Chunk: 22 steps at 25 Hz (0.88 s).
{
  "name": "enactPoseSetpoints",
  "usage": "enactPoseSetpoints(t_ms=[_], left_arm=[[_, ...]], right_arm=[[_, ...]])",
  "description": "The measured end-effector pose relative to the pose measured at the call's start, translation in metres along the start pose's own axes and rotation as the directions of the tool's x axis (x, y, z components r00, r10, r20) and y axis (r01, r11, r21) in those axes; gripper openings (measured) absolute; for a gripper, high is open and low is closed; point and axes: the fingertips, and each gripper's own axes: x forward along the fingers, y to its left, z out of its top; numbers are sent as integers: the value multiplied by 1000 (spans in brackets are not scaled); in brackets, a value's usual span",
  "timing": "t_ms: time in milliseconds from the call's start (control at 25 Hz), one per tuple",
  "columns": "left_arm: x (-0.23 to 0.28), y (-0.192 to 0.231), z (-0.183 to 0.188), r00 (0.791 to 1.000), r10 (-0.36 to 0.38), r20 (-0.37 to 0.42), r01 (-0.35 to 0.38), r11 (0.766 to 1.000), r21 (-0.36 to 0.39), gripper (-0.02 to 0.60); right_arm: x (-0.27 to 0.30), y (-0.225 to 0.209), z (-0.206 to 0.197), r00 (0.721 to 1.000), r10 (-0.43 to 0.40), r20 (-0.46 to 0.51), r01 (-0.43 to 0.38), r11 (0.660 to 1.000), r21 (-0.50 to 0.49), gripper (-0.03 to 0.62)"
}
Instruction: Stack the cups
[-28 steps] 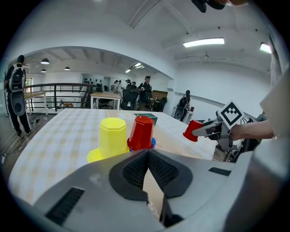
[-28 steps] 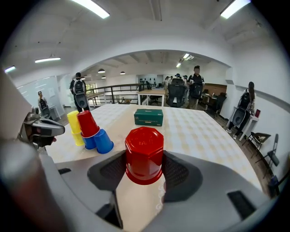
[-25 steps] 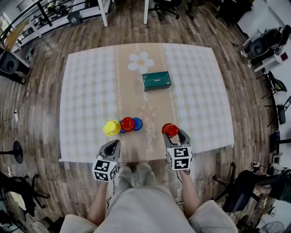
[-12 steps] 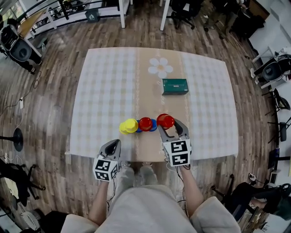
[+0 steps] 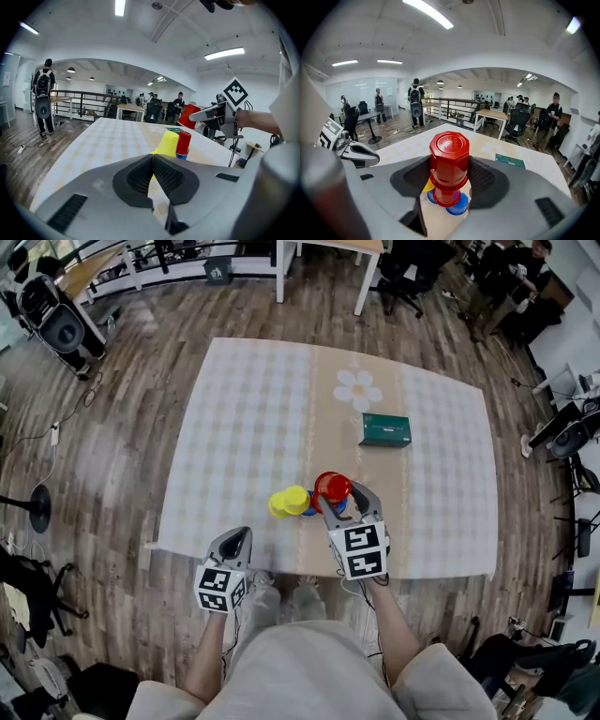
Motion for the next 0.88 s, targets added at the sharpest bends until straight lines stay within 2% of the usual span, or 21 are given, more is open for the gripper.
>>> enactPoseSetpoints(t_ms=[360, 640, 880], left_arm=[[-11, 13, -8, 1000, 20, 1, -20, 1000, -21, 12], [-16, 21, -9, 1000, 26, 4, -26, 999, -30, 12], [-2, 1, -12, 999, 33, -1, -33, 999, -26, 12]], right_arm=[[19, 26, -10, 997, 48, -52, -49, 999, -20, 245], [24, 36, -12, 996, 66, -58, -66, 998, -8, 247], [18, 19, -23, 996, 78, -38, -79, 997, -21, 266]])
